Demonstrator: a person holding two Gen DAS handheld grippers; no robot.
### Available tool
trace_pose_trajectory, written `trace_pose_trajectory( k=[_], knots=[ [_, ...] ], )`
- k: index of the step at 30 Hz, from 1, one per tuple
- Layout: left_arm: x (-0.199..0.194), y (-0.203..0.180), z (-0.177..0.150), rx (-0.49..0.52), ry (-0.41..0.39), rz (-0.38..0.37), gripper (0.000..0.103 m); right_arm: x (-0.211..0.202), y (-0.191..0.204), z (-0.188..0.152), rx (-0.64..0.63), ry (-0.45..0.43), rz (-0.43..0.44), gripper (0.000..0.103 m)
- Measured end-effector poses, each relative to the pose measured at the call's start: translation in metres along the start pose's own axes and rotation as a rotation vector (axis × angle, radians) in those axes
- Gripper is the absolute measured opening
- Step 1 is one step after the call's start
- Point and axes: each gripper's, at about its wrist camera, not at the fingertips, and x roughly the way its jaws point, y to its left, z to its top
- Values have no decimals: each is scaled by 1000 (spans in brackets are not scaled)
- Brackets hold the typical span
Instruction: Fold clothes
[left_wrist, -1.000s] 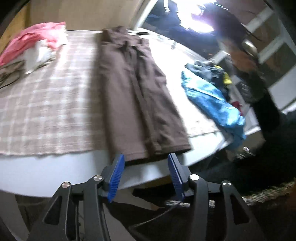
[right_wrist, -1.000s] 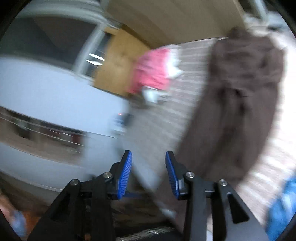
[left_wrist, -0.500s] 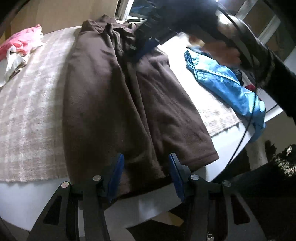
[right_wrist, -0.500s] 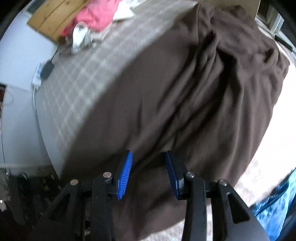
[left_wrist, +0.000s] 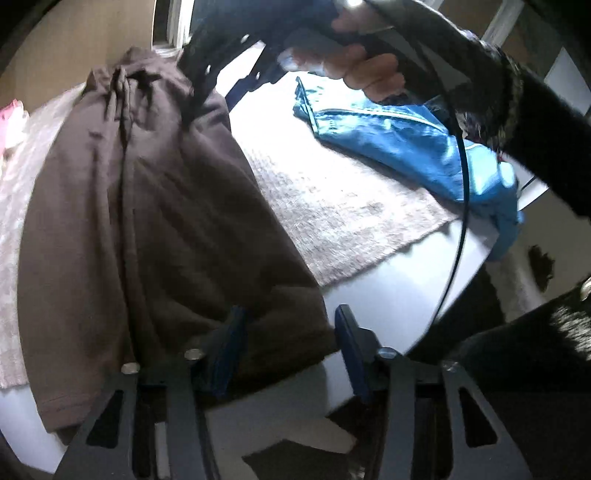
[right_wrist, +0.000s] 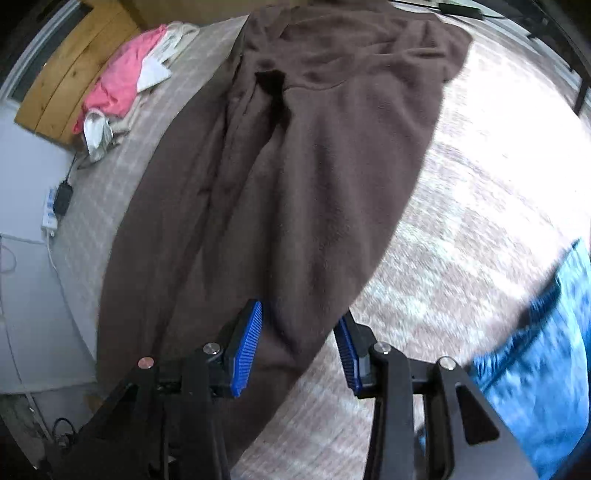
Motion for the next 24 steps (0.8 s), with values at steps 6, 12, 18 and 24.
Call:
trace_pose_trajectory(
  k=[6, 12, 18, 24],
  knots=[
    [-4, -2, 5, -58, -21, -37, 15, -16, 9, 0, -148, 12, -51, 12],
    [-3, -1, 2, -97, -14, -75, 24, -14, 23, 1, -213, 11, -188, 15],
    [-63, 22, -7, -186, -138, 136, 46, -55, 39, 22, -126, -129, 31, 24],
    [-53, 53, -19, -204, -55, 282, 46, 3, 69, 46, -82, -2, 174, 25]
  ],
)
